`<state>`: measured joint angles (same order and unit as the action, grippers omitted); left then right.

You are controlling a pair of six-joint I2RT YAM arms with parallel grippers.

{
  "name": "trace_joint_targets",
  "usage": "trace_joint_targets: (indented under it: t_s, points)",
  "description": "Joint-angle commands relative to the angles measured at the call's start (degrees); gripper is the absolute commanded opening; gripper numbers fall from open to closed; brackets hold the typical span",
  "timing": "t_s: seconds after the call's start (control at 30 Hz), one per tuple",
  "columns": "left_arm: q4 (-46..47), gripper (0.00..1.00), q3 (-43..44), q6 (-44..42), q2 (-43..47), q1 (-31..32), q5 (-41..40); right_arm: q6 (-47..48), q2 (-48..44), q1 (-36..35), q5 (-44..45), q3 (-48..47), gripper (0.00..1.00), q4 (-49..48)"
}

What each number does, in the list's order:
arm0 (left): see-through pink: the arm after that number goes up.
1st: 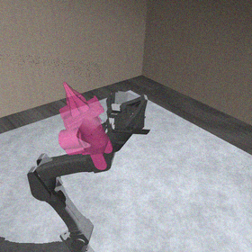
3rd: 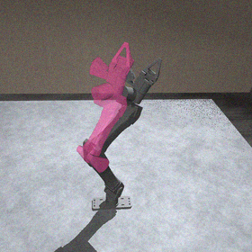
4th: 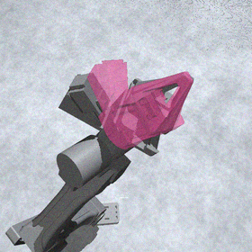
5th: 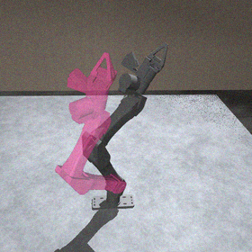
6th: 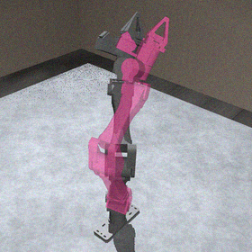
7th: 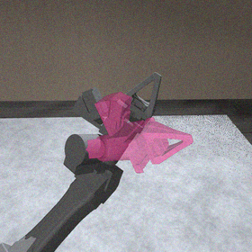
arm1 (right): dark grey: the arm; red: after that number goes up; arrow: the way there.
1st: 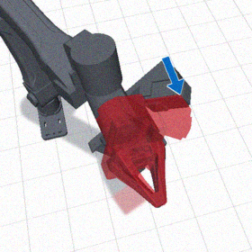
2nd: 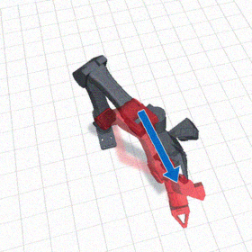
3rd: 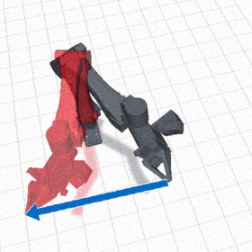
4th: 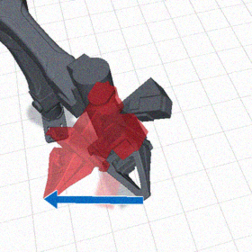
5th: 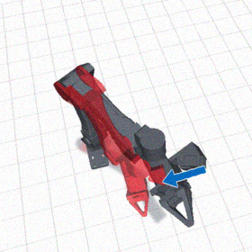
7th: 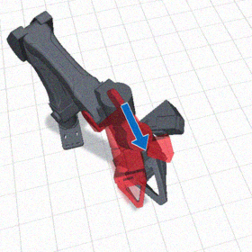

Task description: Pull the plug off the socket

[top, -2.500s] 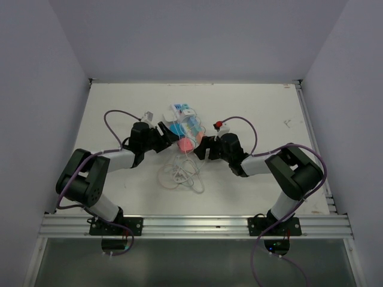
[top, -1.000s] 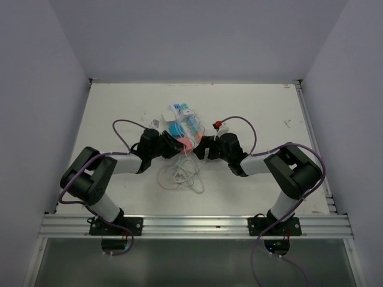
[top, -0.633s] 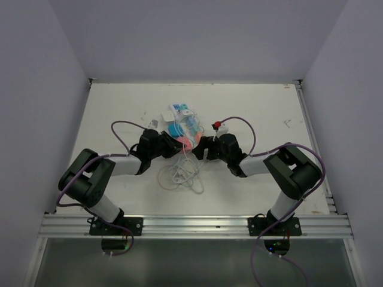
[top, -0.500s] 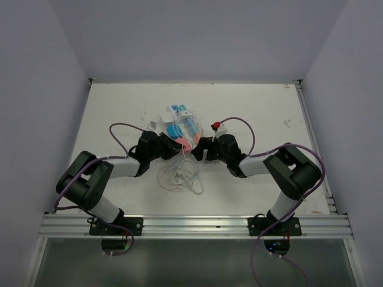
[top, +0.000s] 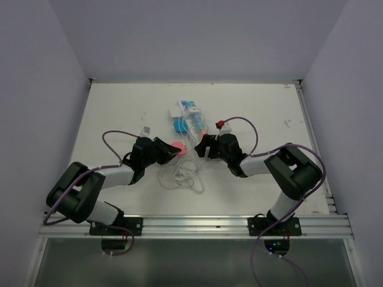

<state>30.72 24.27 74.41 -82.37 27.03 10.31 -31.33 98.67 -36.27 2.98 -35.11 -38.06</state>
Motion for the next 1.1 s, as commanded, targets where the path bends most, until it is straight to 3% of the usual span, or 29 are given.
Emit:
trace_joint_targets:
  t_s: [0.0,0.13,0.37,0.5,0.73,0.87,1.07]
  points:
    - [1.81,0.0,-1.07,0.12,3.0,-0.48,-0.81,-1.36,0.29,1.38,6.77,2.5,0.0,9.23]
    - [-0.3,0.0,-2.65,-1.46,5.63,-3.11,-0.81,-1.45,0.03,1.47,7.04,2.77,0.0,9.24]
    - [-1.54,0.0,-3.79,-9.53,5.99,-14.61,2.35,-1.28,0.38,1.55,6.42,2.42,0.0,9.23]
    - [-1.45,0.0,-1.34,-14.2,3.27,-19.9,3.75,-1.01,0.47,1.55,6.07,2.33,0.0,8.97]
    - [2.67,0.12,5.43,-17.19,-8.76,-26.85,7.45,-0.49,0.47,1.55,5.54,2.15,0.0,9.06]
    - [5.84,0.26,8.15,-16.06,-13.51,-30.09,9.99,-0.13,0.21,1.64,5.19,2.15,0.0,9.24]
    - [3.03,0.68,7.81,-17.81,-13.96,-31.59,9.03,0.66,0.03,1.55,4.58,1.98,0.0,9.24]
